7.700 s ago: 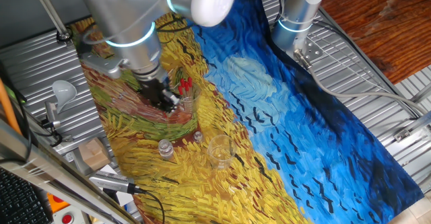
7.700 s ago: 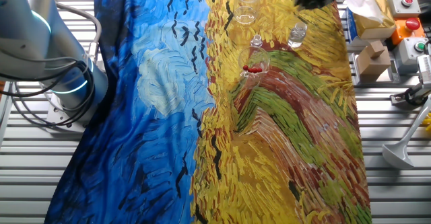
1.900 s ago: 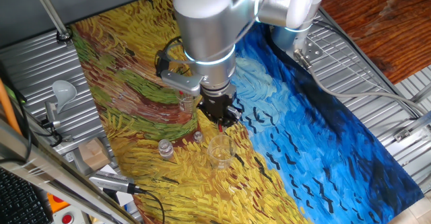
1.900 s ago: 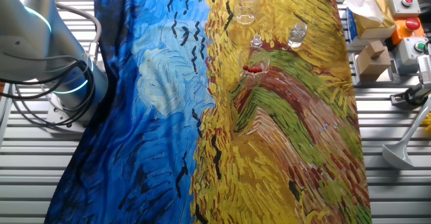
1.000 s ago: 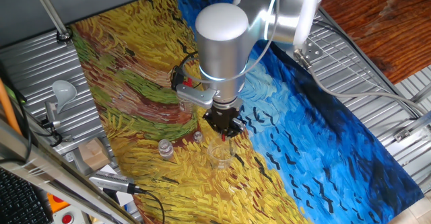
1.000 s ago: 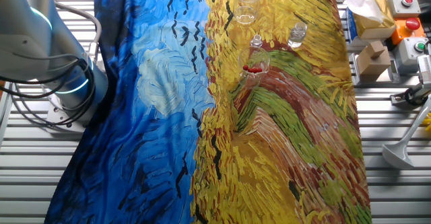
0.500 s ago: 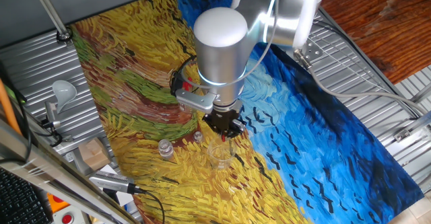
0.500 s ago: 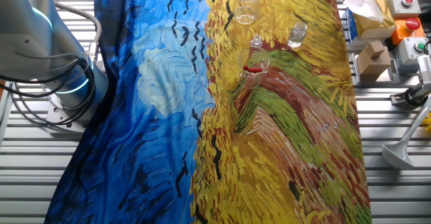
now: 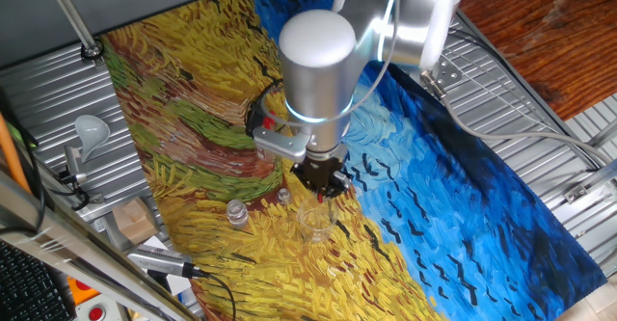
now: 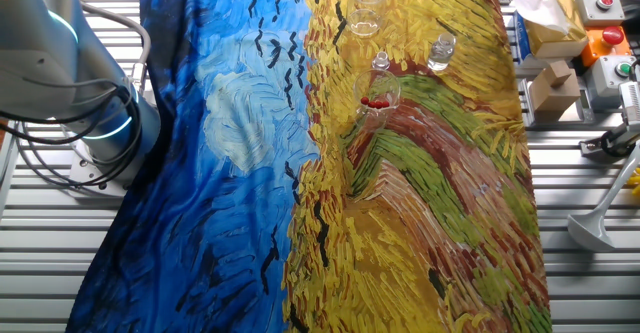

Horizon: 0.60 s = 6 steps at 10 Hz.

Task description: Transfer liquid using a dropper

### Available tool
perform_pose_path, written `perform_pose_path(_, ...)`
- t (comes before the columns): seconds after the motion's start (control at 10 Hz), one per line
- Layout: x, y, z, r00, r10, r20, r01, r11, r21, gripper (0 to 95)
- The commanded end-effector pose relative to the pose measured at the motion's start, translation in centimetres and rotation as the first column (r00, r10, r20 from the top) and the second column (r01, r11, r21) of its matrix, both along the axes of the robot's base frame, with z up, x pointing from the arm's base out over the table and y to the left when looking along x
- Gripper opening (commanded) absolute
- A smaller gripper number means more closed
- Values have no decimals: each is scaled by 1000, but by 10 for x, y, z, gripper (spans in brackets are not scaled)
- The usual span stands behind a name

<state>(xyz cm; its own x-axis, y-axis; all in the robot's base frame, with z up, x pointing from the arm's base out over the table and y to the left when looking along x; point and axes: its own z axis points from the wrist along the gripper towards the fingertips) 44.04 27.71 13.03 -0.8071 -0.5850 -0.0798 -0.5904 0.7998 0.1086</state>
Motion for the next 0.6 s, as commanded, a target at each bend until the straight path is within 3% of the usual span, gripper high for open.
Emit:
perform_pose_path(0.1, 1, -1, -3, 1000, 3, 1, -3, 1000, 1, 0)
perform_pose_path(0.6, 3, 6, -10, 1000, -7, 2, 7, 1000, 0, 0)
